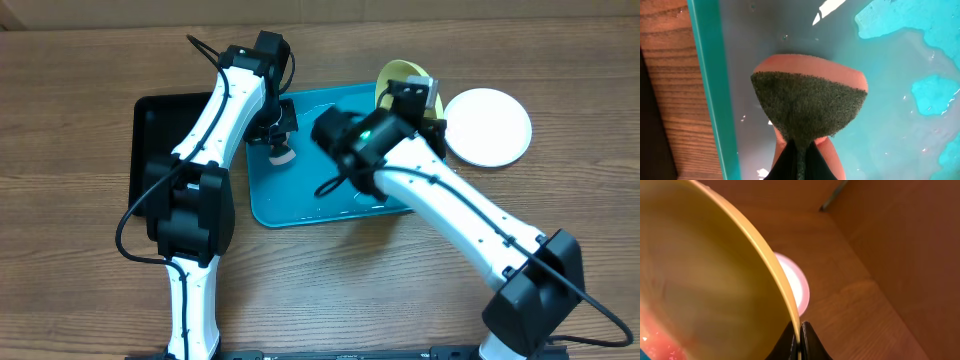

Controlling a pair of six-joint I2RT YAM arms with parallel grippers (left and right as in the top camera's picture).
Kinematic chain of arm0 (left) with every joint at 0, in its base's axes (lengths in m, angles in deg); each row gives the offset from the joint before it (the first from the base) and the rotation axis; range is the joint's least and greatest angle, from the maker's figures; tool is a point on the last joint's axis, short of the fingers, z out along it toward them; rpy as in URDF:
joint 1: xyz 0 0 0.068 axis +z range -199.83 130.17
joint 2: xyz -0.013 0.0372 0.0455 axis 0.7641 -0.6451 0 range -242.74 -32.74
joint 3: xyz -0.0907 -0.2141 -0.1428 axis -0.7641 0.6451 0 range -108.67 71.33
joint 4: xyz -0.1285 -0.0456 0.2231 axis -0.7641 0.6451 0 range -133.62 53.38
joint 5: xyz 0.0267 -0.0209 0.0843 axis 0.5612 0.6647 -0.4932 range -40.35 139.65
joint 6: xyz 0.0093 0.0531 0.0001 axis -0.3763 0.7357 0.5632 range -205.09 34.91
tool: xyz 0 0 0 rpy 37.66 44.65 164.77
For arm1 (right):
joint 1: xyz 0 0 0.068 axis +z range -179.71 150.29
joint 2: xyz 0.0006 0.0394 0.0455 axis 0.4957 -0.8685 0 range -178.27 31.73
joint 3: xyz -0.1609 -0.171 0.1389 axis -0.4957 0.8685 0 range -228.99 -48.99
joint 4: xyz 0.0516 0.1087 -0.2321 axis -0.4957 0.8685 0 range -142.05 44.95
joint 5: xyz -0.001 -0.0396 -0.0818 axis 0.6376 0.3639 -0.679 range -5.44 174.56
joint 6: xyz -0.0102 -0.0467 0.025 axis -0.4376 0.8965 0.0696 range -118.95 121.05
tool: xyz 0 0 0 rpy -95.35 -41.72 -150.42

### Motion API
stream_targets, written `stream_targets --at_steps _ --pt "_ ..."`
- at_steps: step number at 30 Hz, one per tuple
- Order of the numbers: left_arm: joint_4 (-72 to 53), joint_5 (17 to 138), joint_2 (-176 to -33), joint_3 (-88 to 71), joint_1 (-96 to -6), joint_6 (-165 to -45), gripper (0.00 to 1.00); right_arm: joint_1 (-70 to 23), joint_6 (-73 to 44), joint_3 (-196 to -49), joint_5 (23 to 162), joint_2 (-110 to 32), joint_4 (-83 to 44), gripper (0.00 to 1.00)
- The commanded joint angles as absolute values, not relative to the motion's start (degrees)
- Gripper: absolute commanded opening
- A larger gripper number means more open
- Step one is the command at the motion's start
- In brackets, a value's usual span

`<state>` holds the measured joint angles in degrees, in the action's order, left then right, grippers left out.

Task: Clean dirty plates on tray and stack at the side
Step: 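Lift the yellow plate with right gripper and carry it right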

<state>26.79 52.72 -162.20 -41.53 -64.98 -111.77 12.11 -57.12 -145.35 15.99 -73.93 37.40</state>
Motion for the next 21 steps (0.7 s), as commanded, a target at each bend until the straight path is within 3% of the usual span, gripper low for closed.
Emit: stream_targets --at_steps 1,8,14,21 --pt "26.33 53.77 -162.07 -41.26 -64.83 -112.16 0.04 14.89 -67.9 -145.59 5.26 -73.72 39.24 0.04" --pt "26.16 53.77 -162.07 -41.26 -64.83 -112.14 0.04 15.37 -68.29 -145.59 6.04 -73.72 39.39 0.04" --pt "26.16 53.75 -162.07 -41.26 -64.85 -112.14 0.04 9.9 -66.17 -145.59 19.24 -73.72 35.52 0.04" --pt "26.16 53.73 -162.07 -41.26 -64.83 -112.11 0.04 -4.28 -33.56 -145.37 51.44 -73.72 16.27 0.04"
